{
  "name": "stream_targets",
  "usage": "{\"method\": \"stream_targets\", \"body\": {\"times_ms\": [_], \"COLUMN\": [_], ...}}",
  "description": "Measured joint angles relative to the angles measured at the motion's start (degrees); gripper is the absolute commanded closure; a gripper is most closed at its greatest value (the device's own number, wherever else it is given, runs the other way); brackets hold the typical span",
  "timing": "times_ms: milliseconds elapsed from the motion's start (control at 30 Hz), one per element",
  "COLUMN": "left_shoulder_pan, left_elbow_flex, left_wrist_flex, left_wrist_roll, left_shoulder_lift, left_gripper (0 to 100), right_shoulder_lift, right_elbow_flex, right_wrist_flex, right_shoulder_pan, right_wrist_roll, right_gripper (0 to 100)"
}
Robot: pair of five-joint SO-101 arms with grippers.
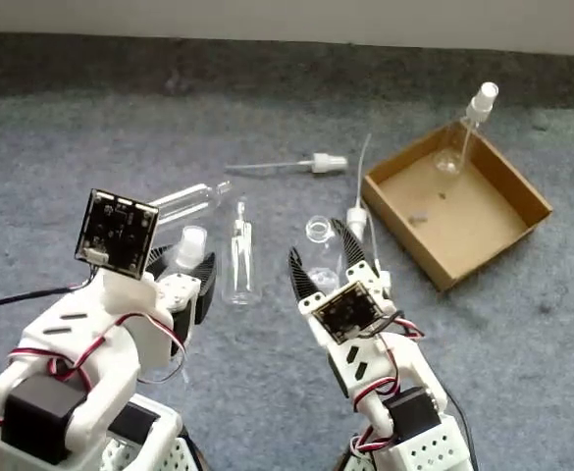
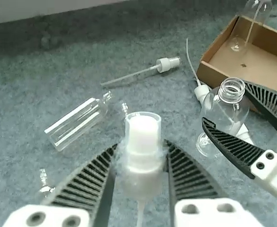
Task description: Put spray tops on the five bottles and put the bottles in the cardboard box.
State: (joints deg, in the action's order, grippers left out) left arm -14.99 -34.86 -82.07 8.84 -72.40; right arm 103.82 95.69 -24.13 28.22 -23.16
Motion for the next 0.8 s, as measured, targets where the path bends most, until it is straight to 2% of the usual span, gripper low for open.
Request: {"method": "stream_targets", "body": {"times_ms": [367, 600, 800], "left_shoulder_pan": [0.0, -0.2, -0.2], "left_elbow_flex": [-9.6, -20.7, -26.3], "left_wrist_flex": [8.0, 28.6, 45.3], "left_wrist_roll": [-0.4, -0.6, -0.6], "left_shoulder_lift": [-10.4, -14.3, -15.2], "left_gripper": [98, 98, 98], "right_shoulder_lift": [0.0, 0.0, 0.0], "right_elbow_flex": [0.0, 0.0, 0.0], "right_wrist_flex": [0.7, -1.2, -1.2], "right_shoulder_pan": [0.0, 0.0, 0.0], "right_wrist_roll": [-0.7, -0.7, 5.7], "right_gripper": [90.0, 90.0, 90.0]}}
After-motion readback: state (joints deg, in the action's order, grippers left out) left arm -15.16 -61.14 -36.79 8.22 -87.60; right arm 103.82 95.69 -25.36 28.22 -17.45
